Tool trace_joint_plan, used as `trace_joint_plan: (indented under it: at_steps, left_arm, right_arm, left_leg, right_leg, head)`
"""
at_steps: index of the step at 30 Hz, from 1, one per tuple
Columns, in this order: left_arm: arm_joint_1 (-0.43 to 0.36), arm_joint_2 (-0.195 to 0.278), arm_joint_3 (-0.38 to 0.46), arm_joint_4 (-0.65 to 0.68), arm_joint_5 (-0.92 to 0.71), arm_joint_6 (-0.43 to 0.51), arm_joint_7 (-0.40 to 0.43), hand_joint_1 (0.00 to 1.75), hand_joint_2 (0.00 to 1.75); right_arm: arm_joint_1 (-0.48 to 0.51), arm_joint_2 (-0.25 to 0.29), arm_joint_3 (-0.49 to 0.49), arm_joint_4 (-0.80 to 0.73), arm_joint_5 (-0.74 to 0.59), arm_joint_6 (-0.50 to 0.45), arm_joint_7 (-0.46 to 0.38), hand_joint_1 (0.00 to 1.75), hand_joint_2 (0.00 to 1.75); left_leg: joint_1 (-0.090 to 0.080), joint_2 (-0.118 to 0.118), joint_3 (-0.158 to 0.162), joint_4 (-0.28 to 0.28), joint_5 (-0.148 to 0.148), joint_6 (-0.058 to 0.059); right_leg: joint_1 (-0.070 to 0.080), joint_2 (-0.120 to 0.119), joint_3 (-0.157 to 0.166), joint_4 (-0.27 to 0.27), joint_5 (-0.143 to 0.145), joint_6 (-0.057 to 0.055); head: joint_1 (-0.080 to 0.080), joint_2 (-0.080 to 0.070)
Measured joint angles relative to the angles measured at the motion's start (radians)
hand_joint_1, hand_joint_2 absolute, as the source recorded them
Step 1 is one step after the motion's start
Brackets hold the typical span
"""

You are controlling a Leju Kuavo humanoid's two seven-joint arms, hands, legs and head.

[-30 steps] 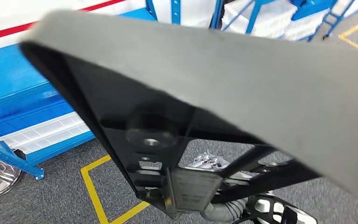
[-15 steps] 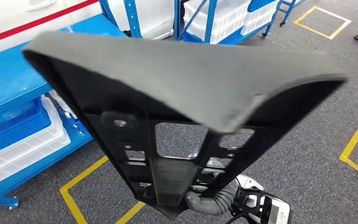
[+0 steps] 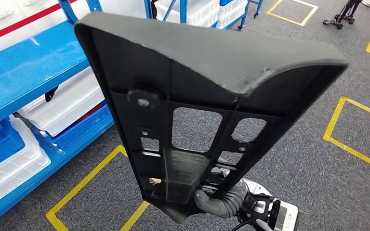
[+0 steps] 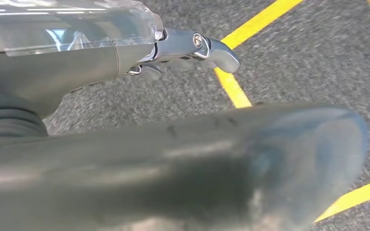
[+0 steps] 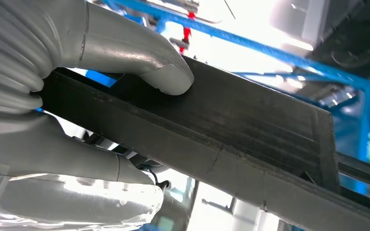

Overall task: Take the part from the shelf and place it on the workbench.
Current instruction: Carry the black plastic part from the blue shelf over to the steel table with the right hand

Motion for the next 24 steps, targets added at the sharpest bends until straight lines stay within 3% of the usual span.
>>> trace_joint_plan:
  at_steps: [2, 4, 6, 8, 9, 10, 11, 13, 15, 17, 18, 20, 22, 24]
  left_arm:
    - [-0.002, 0.005, 0.002, -0.002, -0.001, -0.002, -0.001, 0.00, 0.00]
    - [-0.005, 0.007, 0.002, -0.003, -0.002, -0.006, -0.002, 0.00, 0.00]
    - [-0.005, 0.007, 0.004, -0.003, -0.002, -0.011, -0.002, 0.00, 0.00]
    - [-0.001, 0.007, 0.008, -0.003, 0.000, -0.018, 0.008, 0.00, 0.00]
    - [0.000, 0.007, 0.011, -0.003, 0.002, -0.021, 0.017, 0.00, 0.00]
    - [0.001, 0.007, 0.014, -0.003, 0.003, -0.024, 0.029, 0.00, 0.00]
    - [0.001, 0.007, 0.017, -0.003, 0.004, -0.025, 0.041, 0.00, 0.00]
    - [0.001, 0.006, 0.021, -0.003, 0.004, -0.024, 0.062, 0.00, 0.00]
    - [0.001, 0.006, 0.025, -0.003, 0.004, -0.023, 0.072, 0.00, 0.00]
    - [-0.001, 0.005, 0.027, -0.003, 0.002, -0.024, 0.077, 0.00, 0.00]
    - [-0.003, 0.004, 0.027, -0.003, 0.001, -0.025, 0.079, 0.00, 0.00]
    - [-0.006, 0.000, 0.027, -0.003, -0.003, -0.029, 0.082, 0.00, 0.00]
    - [-0.004, -0.004, 0.028, -0.003, -0.005, -0.034, 0.085, 0.00, 0.00]
    - [-0.001, -0.008, 0.029, -0.003, -0.006, -0.038, 0.086, 0.00, 0.00]
  right_arm:
    - [0.005, -0.001, -0.004, -0.002, -0.003, 0.000, -0.012, 1.69, 1.75]
    - [0.007, -0.001, -0.006, -0.006, -0.004, 0.000, -0.017, 1.69, 1.75]
    - [0.005, -0.001, -0.006, -0.011, -0.006, 0.000, -0.016, 1.69, 1.75]
    - [0.004, 0.000, -0.006, -0.014, -0.007, -0.001, -0.010, 1.69, 1.75]
    - [0.004, 0.000, -0.006, -0.014, -0.007, -0.001, -0.006, 1.69, 1.75]
    - [0.002, 0.000, -0.006, -0.014, -0.008, -0.001, -0.002, 1.69, 1.75]
    - [-0.001, 0.000, -0.006, -0.014, -0.010, 0.000, 0.001, 1.69, 1.75]
    - [-0.011, 0.001, -0.006, -0.013, -0.014, 0.001, 0.002, 1.69, 1.75]
    - [-0.020, 0.001, -0.006, -0.013, -0.017, 0.002, 0.003, 1.69, 1.75]
    - [-0.023, 0.001, -0.006, -0.013, -0.018, 0.003, 0.003, 1.69, 1.75]
    - [-0.023, 0.001, -0.006, -0.014, -0.018, 0.003, 0.003, 1.69, 1.75]
    - [-0.027, 0.000, -0.006, -0.019, -0.017, 0.003, 0.002, 1.69, 1.75]
    - [-0.031, 0.000, -0.006, -0.027, -0.015, 0.005, 0.002, 1.69, 1.75]
    - [-0.032, 0.000, -0.005, -0.034, -0.012, 0.007, 0.002, 1.69, 1.75]
  left_leg:
    - [0.001, 0.016, 0.003, -0.001, -0.004, -0.011]
    - [0.006, -0.011, -0.003, 0.024, -0.027, -0.019]
    - [0.010, -0.065, -0.049, 0.127, -0.087, -0.021]
    - [0.010, -0.087, -0.116, 0.264, -0.141, -0.019]
    - [0.009, -0.090, -0.136, 0.299, -0.144, -0.018]
    - [0.009, -0.092, -0.138, 0.294, -0.126, -0.016]
    - [0.009, -0.097, -0.122, 0.250, -0.091, -0.012]
    - [0.010, -0.132, -0.066, 0.113, -0.021, -0.005]
    - [0.010, -0.163, -0.033, 0.035, 0.002, -0.001]
    - [0.007, -0.154, -0.029, 0.024, 0.002, 0.005]
    - [0.008, -0.143, -0.027, 0.020, 0.007, 0.011]
    - [0.010, -0.119, -0.025, 0.009, 0.015, 0.023]
    - [0.008, -0.094, -0.026, 0.006, 0.017, 0.028]
    - [0.006, -0.066, -0.027, 0.007, 0.015, 0.029]
  right_leg:
    - [0.005, 0.022, -0.003, -0.001, 0.002, -0.014]
    - [0.004, 0.042, -0.003, -0.007, 0.006, -0.028]
    - [0.003, 0.060, -0.002, -0.009, 0.009, -0.039]
    - [0.007, 0.083, -0.003, -0.009, 0.009, -0.045]
    - [0.010, 0.096, -0.003, -0.008, 0.010, -0.046]
    - [0.012, 0.110, -0.002, -0.007, 0.010, -0.047]
    - [0.013, 0.124, -0.002, -0.005, 0.010, -0.047]
    - [0.015, 0.148, -0.003, 0.001, 0.009, -0.044]
    - [0.014, 0.170, -0.009, 0.005, 0.011, -0.036]
    - [0.011, 0.190, -0.016, 0.003, 0.018, -0.023]
    - [0.011, 0.188, -0.019, 0.005, 0.017, -0.018]
    - [0.014, 0.144, -0.040, 0.047, -0.013, -0.010]
    - [0.014, 0.086, -0.092, 0.161, -0.079, -0.004]
    - [0.008, 0.068, -0.139, 0.264, -0.117, 0.001]
  head:
    - [0.000, 0.000]
    - [0.000, 0.000]
    - [-0.001, 0.000]
    - [-0.001, 0.000]
    - [-0.001, 0.000]
    - [-0.001, 0.000]
    - [-0.001, 0.000]
    - [-0.001, 0.000]
    - [0.000, 0.000]
    - [0.000, 0.000]
    - [0.000, 0.000]
    - [0.002, 0.000]
    - [0.004, 0.000]
    - [0.004, 0.000]
